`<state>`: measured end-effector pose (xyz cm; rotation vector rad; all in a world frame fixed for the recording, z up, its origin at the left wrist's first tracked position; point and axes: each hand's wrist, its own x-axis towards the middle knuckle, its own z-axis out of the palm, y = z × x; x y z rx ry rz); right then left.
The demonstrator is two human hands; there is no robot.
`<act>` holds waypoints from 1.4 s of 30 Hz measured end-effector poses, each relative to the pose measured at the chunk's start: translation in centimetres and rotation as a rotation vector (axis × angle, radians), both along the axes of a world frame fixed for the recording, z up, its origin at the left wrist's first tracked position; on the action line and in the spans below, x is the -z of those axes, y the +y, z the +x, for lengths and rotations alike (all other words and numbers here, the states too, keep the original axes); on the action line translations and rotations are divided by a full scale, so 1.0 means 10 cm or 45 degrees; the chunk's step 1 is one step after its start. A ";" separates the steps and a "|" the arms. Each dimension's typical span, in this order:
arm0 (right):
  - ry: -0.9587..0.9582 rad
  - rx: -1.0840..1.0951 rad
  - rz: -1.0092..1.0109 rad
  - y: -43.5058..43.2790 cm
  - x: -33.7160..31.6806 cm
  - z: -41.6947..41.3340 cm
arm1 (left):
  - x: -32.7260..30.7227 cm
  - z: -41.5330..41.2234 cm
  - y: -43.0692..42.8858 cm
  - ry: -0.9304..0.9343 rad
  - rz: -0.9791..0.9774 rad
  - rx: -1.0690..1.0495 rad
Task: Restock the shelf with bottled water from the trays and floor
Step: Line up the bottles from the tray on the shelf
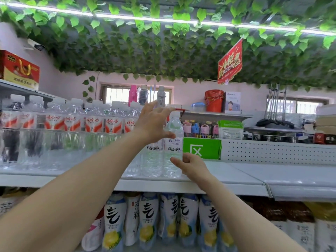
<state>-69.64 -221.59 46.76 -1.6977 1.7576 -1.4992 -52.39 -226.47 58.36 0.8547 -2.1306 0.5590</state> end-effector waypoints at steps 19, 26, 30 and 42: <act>0.977 0.360 0.000 0.94 -0.47 2.05 | 0.87 2.34 0.68 0.248 0.420 -0.259; 1.045 0.171 0.139 0.99 0.24 2.76 | 1.65 2.93 0.85 0.165 0.603 -0.370; 1.047 0.116 0.206 0.98 0.79 3.00 | 2.21 3.10 0.89 0.104 0.683 -0.428; 0.920 -0.163 0.554 0.79 2.44 3.24 | 3.88 3.46 1.05 0.148 1.107 -0.559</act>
